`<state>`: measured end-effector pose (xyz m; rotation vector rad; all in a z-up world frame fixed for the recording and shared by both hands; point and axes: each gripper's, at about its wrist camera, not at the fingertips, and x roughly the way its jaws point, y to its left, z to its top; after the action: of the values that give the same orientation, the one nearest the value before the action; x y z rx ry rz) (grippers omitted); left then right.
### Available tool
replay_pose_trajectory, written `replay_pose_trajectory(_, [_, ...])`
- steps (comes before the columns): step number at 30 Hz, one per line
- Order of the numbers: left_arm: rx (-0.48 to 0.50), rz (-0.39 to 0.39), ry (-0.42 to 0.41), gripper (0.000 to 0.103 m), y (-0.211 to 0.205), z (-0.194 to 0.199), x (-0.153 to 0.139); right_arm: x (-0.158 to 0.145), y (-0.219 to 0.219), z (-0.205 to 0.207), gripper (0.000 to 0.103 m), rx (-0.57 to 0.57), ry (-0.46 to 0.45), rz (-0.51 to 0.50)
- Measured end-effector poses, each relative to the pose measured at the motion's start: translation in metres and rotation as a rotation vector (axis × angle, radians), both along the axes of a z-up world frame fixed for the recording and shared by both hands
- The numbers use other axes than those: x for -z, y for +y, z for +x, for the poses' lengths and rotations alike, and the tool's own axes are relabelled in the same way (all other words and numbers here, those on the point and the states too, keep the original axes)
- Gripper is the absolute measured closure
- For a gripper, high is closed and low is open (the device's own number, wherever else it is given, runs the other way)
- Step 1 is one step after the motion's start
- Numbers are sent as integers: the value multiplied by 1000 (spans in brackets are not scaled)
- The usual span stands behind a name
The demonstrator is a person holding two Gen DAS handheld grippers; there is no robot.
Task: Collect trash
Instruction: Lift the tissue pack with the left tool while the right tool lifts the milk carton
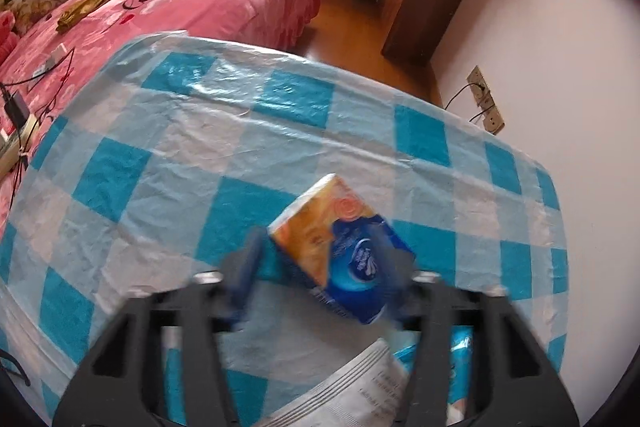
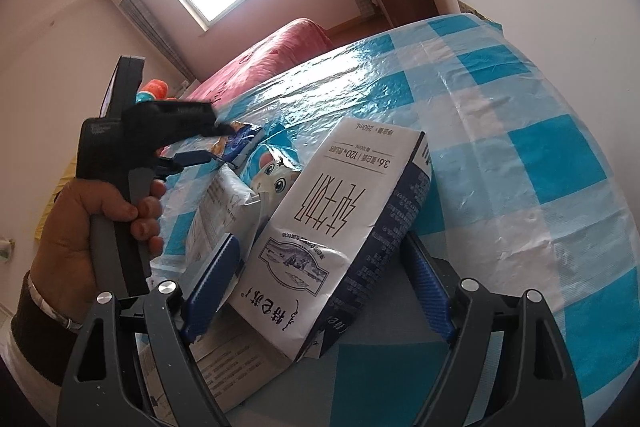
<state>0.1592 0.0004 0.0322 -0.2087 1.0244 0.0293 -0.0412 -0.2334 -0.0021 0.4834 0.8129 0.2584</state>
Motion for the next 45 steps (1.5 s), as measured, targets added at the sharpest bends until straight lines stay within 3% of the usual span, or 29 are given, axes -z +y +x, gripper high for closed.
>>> replay_pose_trajectory(5, [-15, -25, 25, 22, -12, 7, 4, 0, -1, -1, 21, -1, 0, 11])
replay_pose_trajectory(13, [-26, 130, 45, 19, -33, 25, 16, 1, -5, 1, 20, -4, 0, 37])
replay_pose_trajectory(14, [-21, 146, 40, 19, -34, 24, 17, 1, -5, 1, 18, -6, 0, 36])
replay_pose_trajectory(17, [6, 190, 17, 34, -36, 20, 16, 0, -4, 2, 16, -11, -2, 32])
replay_pose_trajectory(22, [30, 184, -1, 48, -30, 13, 13, 1, -6, 2, 16, -2, -3, 39])
replay_pose_trajectory(30, [78, 145, -5, 60, -19, -4, 10, 2, -10, 3, 16, 27, -4, 32])
replay_pose_trajectory(45, [124, 54, -47, 63, 25, -85, -1, 2, -9, 4, 14, 25, -5, 18])
